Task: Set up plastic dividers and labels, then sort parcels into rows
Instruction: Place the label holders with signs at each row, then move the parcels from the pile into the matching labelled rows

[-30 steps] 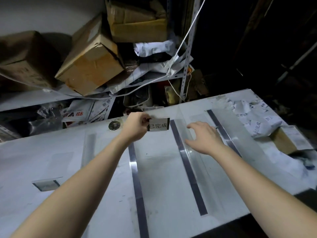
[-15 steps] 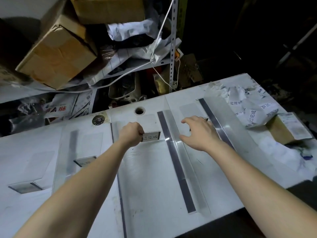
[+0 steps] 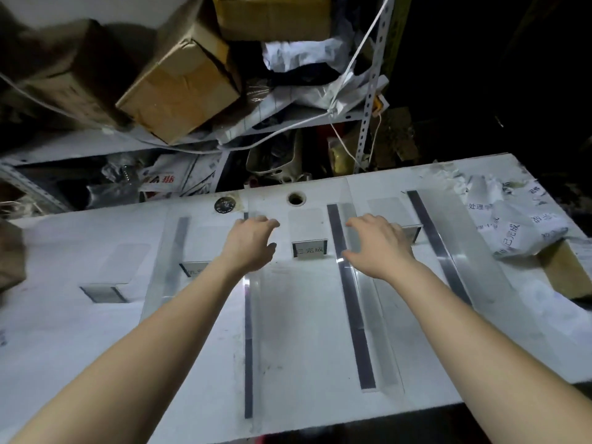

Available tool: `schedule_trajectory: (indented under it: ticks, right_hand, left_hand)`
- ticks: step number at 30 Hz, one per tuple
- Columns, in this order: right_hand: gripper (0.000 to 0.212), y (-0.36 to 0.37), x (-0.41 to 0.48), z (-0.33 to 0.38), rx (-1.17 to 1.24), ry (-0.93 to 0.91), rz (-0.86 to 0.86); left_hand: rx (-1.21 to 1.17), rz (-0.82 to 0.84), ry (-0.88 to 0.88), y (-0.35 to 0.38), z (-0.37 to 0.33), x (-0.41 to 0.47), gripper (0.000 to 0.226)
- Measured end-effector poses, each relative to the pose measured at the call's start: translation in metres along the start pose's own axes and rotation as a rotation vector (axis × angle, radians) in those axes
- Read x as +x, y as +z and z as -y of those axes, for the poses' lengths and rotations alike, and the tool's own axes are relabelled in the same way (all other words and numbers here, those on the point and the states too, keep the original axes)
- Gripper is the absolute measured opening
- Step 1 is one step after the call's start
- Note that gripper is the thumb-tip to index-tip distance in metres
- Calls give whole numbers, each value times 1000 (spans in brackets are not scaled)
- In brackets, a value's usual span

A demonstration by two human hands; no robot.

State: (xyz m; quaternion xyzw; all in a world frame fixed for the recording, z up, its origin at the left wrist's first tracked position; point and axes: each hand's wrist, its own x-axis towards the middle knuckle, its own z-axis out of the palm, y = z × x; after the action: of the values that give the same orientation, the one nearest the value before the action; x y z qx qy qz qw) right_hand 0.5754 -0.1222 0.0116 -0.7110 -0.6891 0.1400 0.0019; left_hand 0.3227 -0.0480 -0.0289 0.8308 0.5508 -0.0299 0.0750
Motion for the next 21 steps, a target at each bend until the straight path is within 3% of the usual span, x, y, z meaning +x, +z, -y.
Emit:
schedule_trajectory:
  ticks: [12, 21]
  right_hand:
    - [63, 0, -19, 187, -86, -369, 7]
    - [63, 10, -80, 355, -149, -531, -44]
  left_hand:
    - [61, -106, -506, -70, 126, -206, 61]
    - [138, -124, -664, -95, 235, -361, 67]
